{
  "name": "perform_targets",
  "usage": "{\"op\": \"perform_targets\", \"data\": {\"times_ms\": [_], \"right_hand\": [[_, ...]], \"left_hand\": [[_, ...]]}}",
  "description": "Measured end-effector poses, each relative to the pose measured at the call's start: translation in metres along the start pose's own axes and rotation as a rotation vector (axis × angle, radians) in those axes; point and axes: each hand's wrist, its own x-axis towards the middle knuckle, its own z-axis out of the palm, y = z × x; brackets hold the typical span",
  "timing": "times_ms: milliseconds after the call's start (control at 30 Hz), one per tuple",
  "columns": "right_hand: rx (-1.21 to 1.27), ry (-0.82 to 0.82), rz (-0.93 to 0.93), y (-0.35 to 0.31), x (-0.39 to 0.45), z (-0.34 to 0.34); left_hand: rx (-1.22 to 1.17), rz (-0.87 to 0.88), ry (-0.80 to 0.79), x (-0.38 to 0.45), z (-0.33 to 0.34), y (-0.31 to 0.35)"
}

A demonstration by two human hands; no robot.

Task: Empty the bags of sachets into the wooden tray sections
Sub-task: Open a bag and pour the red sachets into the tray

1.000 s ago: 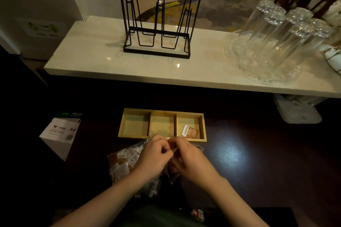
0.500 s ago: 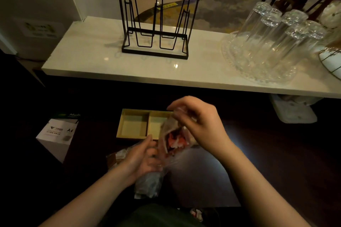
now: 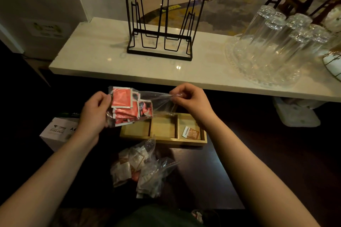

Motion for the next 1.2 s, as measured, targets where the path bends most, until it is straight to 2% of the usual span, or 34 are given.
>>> {"op": "perform_targets", "data": {"times_ms": [200, 300, 533, 1200], "right_hand": [[0.335, 0.004, 0.179, 0.021, 0.01, 0.012], [0.415, 0.023, 0.249, 0.031, 0.013, 0.016], [0.416, 0.022, 0.303, 0.044, 0.015, 0.023], [0.402, 0.082, 0.229, 0.042, 0.005, 0.005]], "left_hand": [[0.152, 0.192, 0.028, 0.012, -0.008, 0.019], [0.214, 0.261, 0.02, 0.012, -0.005, 0.03], [0.296, 0.37, 0.025, 0.008, 0.006, 0.055], [0.252, 0.476, -0.056, -0.009, 0.031, 0.106]]}}
